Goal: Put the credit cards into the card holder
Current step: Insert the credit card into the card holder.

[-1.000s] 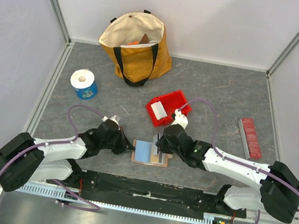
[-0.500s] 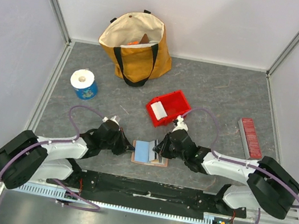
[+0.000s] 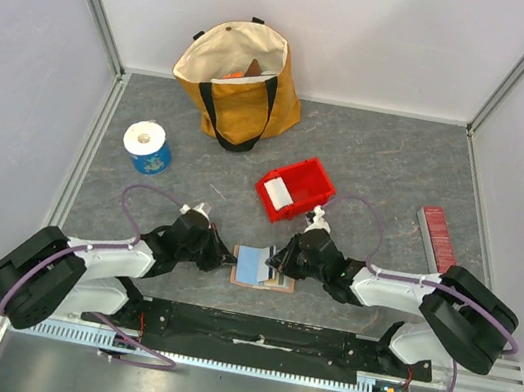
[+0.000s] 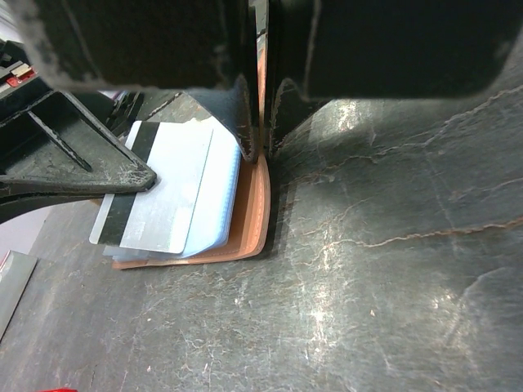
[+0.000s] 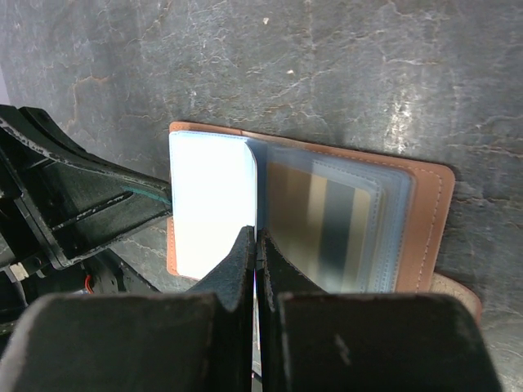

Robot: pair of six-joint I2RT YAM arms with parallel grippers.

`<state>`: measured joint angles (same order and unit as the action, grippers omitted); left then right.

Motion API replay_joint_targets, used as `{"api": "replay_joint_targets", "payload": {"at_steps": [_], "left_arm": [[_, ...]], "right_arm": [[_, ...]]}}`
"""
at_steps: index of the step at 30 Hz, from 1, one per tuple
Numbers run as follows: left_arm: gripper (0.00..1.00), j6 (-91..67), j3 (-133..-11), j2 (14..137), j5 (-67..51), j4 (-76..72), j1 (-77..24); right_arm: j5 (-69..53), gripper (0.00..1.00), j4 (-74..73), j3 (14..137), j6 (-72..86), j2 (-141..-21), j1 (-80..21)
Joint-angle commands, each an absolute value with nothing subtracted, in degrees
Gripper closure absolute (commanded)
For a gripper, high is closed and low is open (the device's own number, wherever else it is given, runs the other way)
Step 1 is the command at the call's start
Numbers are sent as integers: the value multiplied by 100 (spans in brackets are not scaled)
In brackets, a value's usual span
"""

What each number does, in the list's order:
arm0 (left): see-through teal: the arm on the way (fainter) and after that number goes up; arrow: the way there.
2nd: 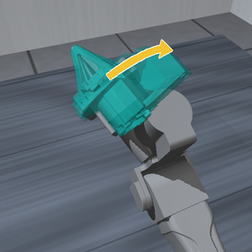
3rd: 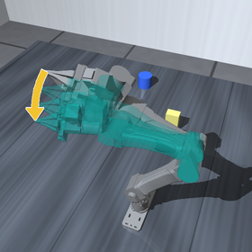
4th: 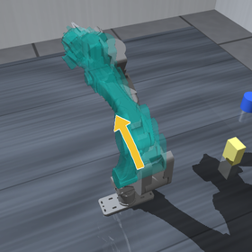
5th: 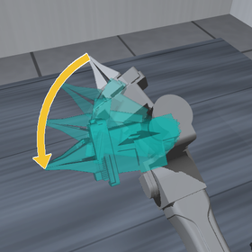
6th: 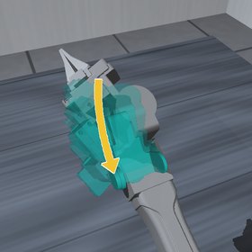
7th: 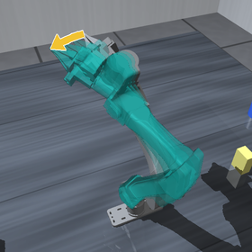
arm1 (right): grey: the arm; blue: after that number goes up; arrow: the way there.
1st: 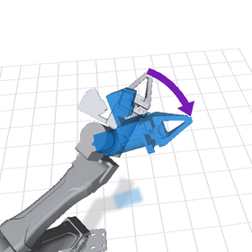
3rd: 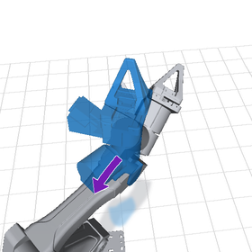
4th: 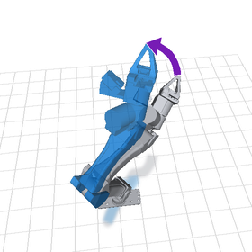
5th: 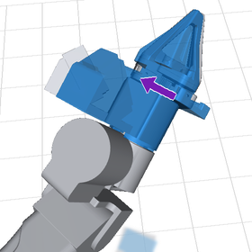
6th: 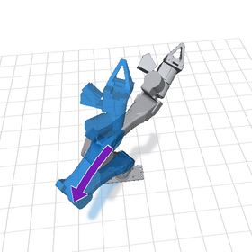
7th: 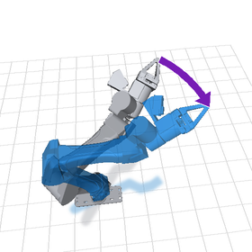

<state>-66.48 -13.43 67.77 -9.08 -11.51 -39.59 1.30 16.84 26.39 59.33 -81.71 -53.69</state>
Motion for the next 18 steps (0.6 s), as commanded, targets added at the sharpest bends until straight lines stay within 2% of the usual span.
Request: {"api": "replay_joint_targets", "payload": {"at_steps": [1,7,18], "left_arm": [[98,-6662,-1257,6785,-835,-1310,-3938],[98,-6697,-1169,6706,-809,-1318,-3946],[98,-6680,-1222,6768,-844,-1336,-3946]], "right_arm": [[228,100,1766,2435,6135,-8148,-5300],[290,100,1793,2233,6187,-7901,-5300],[149,100,1854,2294,6205,-8244,-5300]]}}
